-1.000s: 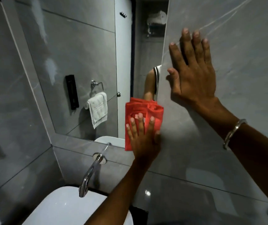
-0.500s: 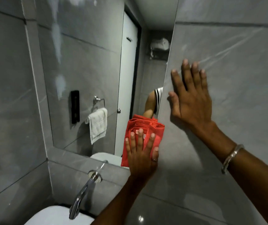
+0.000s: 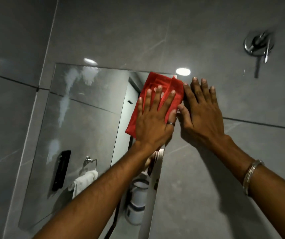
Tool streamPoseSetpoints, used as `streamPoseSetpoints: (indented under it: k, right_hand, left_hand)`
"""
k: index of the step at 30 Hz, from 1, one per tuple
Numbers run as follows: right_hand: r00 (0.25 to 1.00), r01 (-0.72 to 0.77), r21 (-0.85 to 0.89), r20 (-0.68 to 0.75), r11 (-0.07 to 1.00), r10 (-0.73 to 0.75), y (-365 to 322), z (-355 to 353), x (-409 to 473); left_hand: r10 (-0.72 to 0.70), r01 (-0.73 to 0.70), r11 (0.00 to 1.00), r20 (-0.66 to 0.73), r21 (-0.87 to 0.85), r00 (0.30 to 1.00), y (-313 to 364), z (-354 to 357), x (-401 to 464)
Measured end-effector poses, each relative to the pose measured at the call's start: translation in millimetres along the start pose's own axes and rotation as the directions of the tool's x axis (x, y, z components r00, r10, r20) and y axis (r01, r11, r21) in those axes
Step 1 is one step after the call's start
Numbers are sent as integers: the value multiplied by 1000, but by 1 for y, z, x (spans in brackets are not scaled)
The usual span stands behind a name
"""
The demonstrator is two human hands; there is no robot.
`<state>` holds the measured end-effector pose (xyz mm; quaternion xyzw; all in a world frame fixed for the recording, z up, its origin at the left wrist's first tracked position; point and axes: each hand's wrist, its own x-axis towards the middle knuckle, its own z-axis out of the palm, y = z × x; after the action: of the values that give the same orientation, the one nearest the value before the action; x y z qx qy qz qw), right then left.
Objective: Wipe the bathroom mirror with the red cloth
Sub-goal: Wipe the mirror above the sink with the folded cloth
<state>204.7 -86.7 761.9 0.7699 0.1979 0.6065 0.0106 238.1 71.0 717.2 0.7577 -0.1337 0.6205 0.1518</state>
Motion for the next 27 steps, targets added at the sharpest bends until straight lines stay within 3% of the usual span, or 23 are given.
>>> streamPoseSetpoints:
  k: [7, 13, 19, 27]
  right_hand:
    - [972, 202, -66, 135, 977, -192, 7, -19, 93]
    - [882, 417, -168, 312, 893, -353, -37, -13, 165]
    - [848, 496, -156, 300, 854, -437, -105, 20, 208]
    - [883, 461, -236, 213, 855, -418, -175, 83, 239]
  left_hand:
    - [-6, 6, 1000, -22, 0, 1000, -62, -30, 67]
    - [-90, 97, 993, -96, 63, 991, -137, -39, 67]
    - [-138, 149, 986, -139, 74, 981, -201, -54, 65]
    - [-231, 242, 967, -120, 82, 966, -284, -81, 60]
